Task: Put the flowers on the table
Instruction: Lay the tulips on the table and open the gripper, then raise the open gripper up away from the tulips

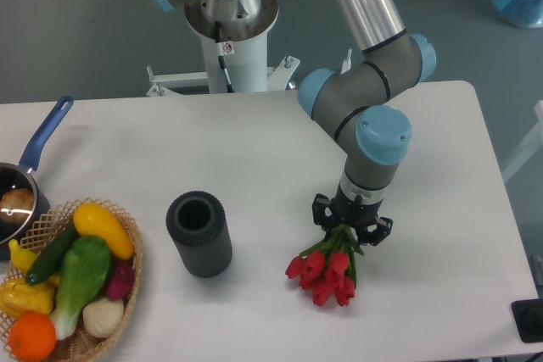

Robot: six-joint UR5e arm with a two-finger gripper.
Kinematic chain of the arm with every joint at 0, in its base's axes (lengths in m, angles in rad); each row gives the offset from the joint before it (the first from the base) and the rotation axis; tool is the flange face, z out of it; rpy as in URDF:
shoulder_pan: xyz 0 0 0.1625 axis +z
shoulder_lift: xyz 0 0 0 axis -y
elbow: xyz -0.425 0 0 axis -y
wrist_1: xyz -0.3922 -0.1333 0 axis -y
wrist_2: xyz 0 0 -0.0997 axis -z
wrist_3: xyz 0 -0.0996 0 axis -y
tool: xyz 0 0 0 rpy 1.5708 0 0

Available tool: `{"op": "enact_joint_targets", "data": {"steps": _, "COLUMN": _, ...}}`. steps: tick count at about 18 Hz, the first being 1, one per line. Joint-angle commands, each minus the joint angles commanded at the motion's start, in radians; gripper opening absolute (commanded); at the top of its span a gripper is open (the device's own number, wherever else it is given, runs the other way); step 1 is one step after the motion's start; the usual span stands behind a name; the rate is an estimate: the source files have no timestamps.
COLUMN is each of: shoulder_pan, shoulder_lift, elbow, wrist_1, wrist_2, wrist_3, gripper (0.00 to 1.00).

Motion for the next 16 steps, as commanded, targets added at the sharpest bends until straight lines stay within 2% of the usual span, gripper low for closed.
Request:
{"op": "enact_joint_targets", "data": {"steps": 4, "shoulder_pan": 0.008, "shoulder_lift": 0.011, "elbow": 0.002, "wrist_1": 0.002, "wrist_2": 0.0, "wrist_3": -0.006, "gripper": 1.0}}
{"op": "enact_joint_targets", "data": {"steps": 7, "shoulder_pan": 0.018, "shoulder_lift": 0.04, "elbow": -0.006, "wrist_1": 0.0, "wrist_2": -0.002, "wrist_3": -0.02, "gripper": 1.0}}
{"op": "enact_joint_targets", "data": {"steps": 13, "shoulder_pan": 0.067, "shoulder_lift": 0.169, "elbow": -0.009, "wrist_1": -0.003, "wrist_2": 0.003, "wrist_3": -0.052, "gripper": 1.0}}
{"op": "enact_joint_targets", "data": {"steps": 16, "shoulder_pan": 0.089, "shoulder_lift": 0.215, "elbow": 0.003, "wrist_1": -0.005, "wrist_2": 0.008, "wrist_3": -0.046, "gripper": 1.0}}
